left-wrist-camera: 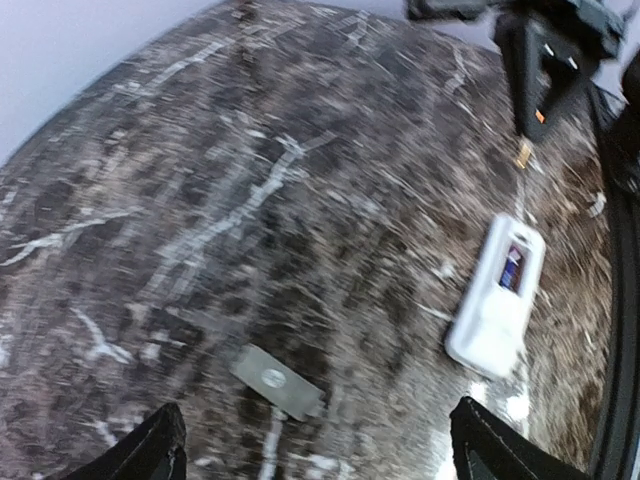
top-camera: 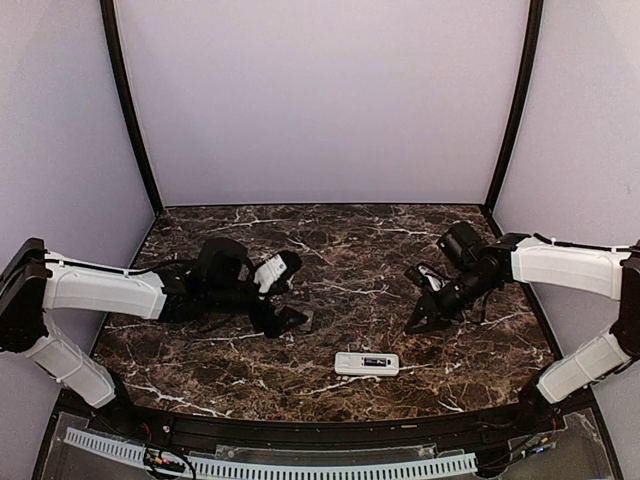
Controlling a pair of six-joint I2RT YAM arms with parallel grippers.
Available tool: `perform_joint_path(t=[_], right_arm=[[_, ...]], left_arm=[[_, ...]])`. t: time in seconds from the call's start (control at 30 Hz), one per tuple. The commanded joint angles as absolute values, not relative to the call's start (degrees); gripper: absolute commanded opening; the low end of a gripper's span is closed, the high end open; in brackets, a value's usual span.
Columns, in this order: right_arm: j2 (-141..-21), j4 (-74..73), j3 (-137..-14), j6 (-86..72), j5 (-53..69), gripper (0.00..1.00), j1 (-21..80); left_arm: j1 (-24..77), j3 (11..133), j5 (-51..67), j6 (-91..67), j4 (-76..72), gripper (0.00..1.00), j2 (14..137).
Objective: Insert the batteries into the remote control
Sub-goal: Hold the remote control without the battery cover at the center of the board.
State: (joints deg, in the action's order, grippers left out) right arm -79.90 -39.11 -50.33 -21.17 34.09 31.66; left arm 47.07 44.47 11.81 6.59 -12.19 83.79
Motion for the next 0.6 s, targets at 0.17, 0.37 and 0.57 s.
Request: perform_joint_path(t=[0.17, 0.37, 0.57], right_arm=[[-68.39, -28.27, -45.33, -31.57, 30.86, 0.00, 38.30], [-67.83, -26.76, -44.08, -34.01, 30.14, 0.00, 39.50], [-66.22, -25.44, -42.94, -36.53, 29.25, 0.00, 41.98]], left_arm=[[61.14, 44.05, 19.16, 18.40, -9.49, 0.93, 90.71], [61.43, 50.65, 19.13, 25.60, -4.74, 0.94, 97.35], [61.44, 56.99, 17.84, 29.43, -2.84, 0.93, 105.70]])
